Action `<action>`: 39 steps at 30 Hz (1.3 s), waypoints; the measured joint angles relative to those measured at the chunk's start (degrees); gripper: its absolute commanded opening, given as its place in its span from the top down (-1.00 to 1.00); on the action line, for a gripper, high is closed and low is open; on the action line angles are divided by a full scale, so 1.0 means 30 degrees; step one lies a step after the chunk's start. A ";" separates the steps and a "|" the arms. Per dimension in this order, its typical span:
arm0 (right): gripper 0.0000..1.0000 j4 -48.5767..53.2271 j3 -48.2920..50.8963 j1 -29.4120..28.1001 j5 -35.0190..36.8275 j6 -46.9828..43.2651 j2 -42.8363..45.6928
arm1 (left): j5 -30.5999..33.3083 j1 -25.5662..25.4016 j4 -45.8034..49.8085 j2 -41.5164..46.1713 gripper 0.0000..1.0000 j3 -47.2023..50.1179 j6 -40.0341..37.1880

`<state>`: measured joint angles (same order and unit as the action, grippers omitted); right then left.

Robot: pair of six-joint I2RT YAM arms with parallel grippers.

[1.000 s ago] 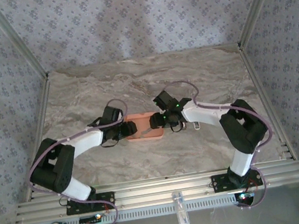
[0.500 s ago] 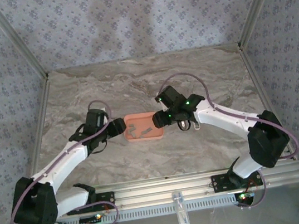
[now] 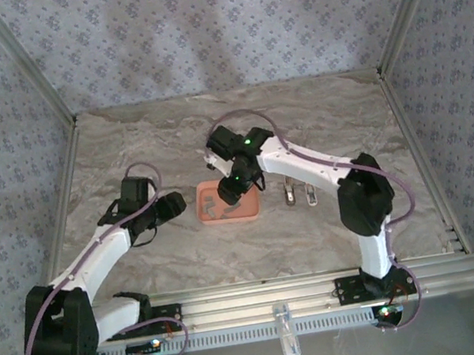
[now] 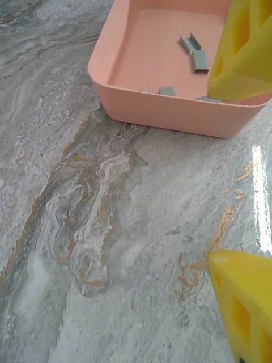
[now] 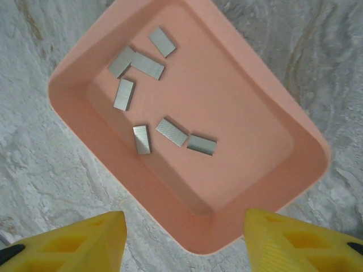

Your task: Load the staples into the stapler

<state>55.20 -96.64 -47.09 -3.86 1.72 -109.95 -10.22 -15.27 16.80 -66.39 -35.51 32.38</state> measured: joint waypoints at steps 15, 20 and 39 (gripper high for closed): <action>-0.14 0.2412 -0.3264 0.0401 -0.0138 0.5785 -0.5319 | -0.0903 0.2186 0.0430 -0.1042 -0.37 -0.0015 -0.0437; -0.09 0.2142 -0.3264 0.0707 -0.0197 0.6914 -0.5799 | -0.1188 0.2222 0.0423 -0.1719 -0.38 -0.0270 -0.0517; 0.05 0.1355 -0.3264 0.0568 -0.0408 0.7643 -0.6521 | -0.1690 0.2470 0.0350 -0.2790 -0.39 -0.0831 -0.0860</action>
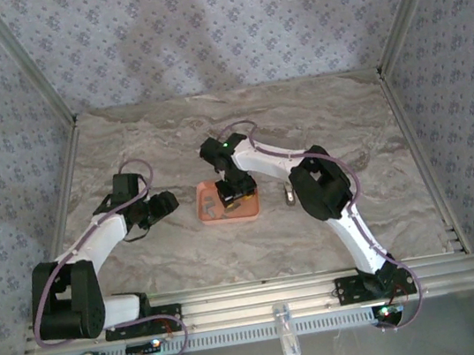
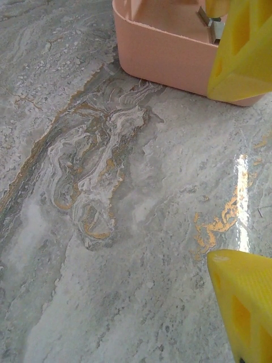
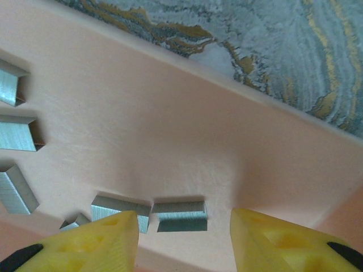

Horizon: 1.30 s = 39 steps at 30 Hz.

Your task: Load the staples into the stapler

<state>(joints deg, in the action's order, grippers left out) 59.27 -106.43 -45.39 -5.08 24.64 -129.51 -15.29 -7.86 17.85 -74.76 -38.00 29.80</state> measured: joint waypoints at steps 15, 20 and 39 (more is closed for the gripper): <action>0.30 -0.0291 0.0000 -0.0554 0.0736 0.0510 -0.0306 | -0.0131 0.0087 0.0000 0.0000 -0.40 0.0000 -0.0073; 0.33 -0.0393 0.0000 -0.0568 0.1042 0.0860 -0.0270 | -0.0138 0.0124 0.0000 0.0000 -0.40 0.0000 -0.0146; 0.14 -0.1290 0.0007 0.0051 0.1851 0.1727 0.1552 | -0.0503 0.0124 0.0080 0.0379 -0.38 -0.0459 -0.0831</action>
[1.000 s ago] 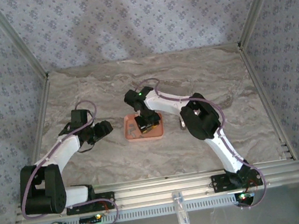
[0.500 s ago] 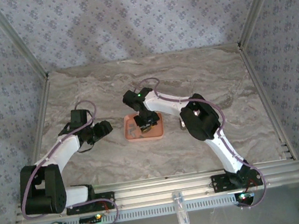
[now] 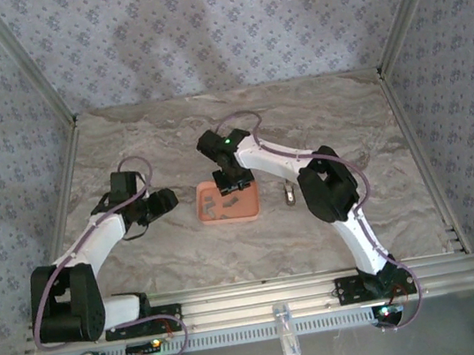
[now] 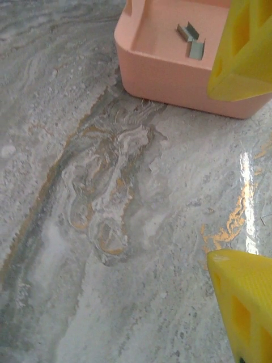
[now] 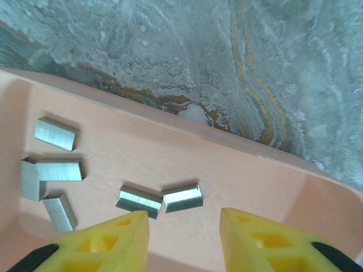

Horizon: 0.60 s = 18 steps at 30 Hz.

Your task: Load the staples into the stapler

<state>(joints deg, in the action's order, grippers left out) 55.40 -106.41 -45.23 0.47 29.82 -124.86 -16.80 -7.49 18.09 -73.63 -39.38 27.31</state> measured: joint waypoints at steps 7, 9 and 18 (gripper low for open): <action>0.02 -0.1559 0.0852 0.0226 -0.0969 -0.4328 0.1494 | -0.0270 0.0000 -0.0015 0.0044 -0.38 -0.0211 -0.0335; -0.02 -0.2324 0.1617 0.0393 -0.2062 -0.6798 0.2069 | -0.0328 0.0000 -0.0015 0.0044 -0.39 -0.0226 -0.0408; -0.03 -0.3978 0.3993 0.1501 -0.6608 -1.9132 0.3082 | -0.0699 0.0036 -0.0328 0.0036 -0.41 -0.0226 -0.0940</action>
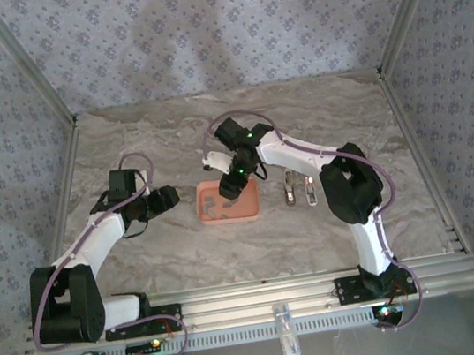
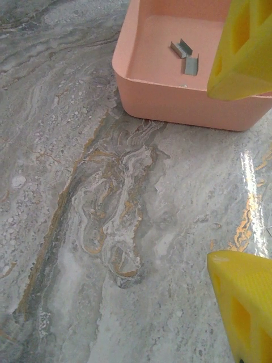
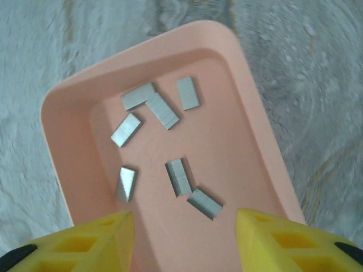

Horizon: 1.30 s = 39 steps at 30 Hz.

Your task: Load the staples into the stapler

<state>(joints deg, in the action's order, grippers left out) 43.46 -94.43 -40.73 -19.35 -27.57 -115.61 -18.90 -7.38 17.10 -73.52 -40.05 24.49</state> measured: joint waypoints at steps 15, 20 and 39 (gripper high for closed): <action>0.15 -0.0095 -0.0503 -0.0860 0.0415 -0.8072 -0.2339 | 0.0248 0.1326 -0.0991 0.0051 -0.43 0.1115 0.0066; 0.20 -0.0204 -0.0794 -0.1129 0.0823 -0.8284 -0.2929 | 0.0291 0.1756 -0.0998 0.0656 -0.43 0.1537 0.0058; 0.51 -0.0576 -0.1457 -0.1654 0.2688 -0.8269 -0.3898 | 0.0270 0.1967 -0.1202 0.0736 -0.43 0.1676 -0.0029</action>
<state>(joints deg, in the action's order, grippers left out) 41.74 -98.80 -45.69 -11.29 -52.38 -127.31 -18.09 -1.48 13.50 -71.31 -35.03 24.40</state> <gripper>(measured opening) 0.276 0.716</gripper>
